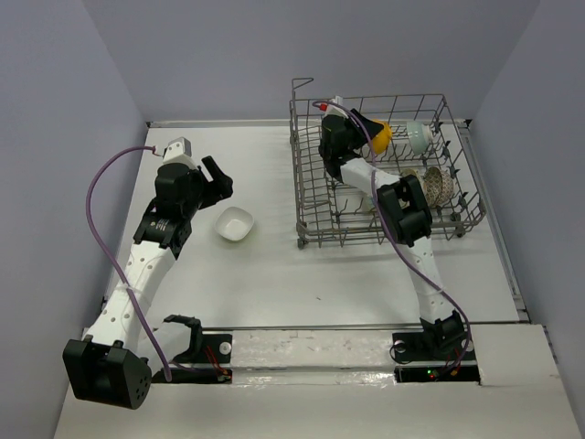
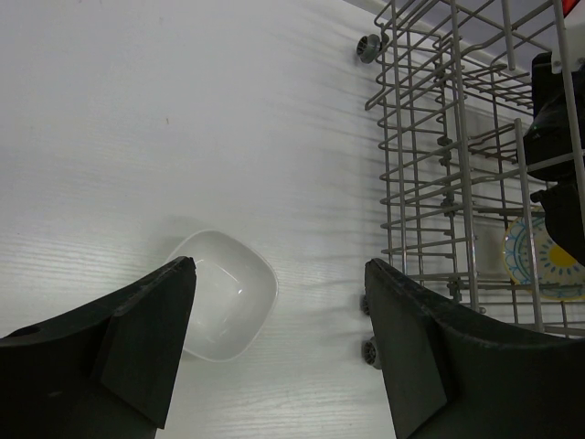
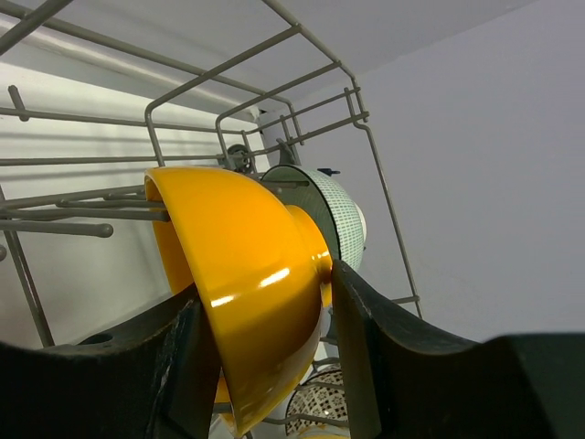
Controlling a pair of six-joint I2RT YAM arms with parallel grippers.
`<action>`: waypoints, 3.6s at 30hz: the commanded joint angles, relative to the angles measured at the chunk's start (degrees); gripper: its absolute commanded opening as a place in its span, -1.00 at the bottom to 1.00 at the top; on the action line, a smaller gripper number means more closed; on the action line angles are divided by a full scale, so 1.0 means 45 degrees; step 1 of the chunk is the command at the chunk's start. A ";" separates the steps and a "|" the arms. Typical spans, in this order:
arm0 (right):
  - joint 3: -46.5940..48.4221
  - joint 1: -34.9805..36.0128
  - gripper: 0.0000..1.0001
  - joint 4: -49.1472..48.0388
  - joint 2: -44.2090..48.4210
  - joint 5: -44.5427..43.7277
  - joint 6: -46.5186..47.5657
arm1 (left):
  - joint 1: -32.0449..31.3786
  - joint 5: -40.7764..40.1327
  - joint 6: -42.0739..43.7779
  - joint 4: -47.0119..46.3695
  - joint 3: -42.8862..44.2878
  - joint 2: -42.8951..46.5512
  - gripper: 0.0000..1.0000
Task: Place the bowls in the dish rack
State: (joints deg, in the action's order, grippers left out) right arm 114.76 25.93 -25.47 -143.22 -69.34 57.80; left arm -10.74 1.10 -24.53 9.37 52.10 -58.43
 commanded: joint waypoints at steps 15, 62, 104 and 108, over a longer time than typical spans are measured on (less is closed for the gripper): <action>0.0611 -0.0236 0.08 0.4956 0.1670 0.1854 -0.5363 | 0.0083 0.0009 -0.0036 -0.0441 -0.0093 0.0134 0.68; 0.0319 -0.1349 0.52 0.9841 0.4462 0.5701 -1.1321 | 0.0102 0.0009 0.0022 -0.0480 -0.0132 -0.0218 0.68; -0.4896 -0.1349 0.55 1.0172 1.2783 1.2693 -1.5539 | 0.0669 -0.3077 -0.3513 0.0106 -0.2631 -0.1370 0.67; -0.4955 -0.1349 0.54 1.0153 1.2783 1.3339 -1.5657 | 0.0669 -0.3116 -0.3454 0.0067 -0.2553 -0.1682 0.67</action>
State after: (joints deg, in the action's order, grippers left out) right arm 92.79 20.23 22.31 -85.95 -12.73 -11.33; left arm -8.12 -11.81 -39.27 11.94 40.47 -65.19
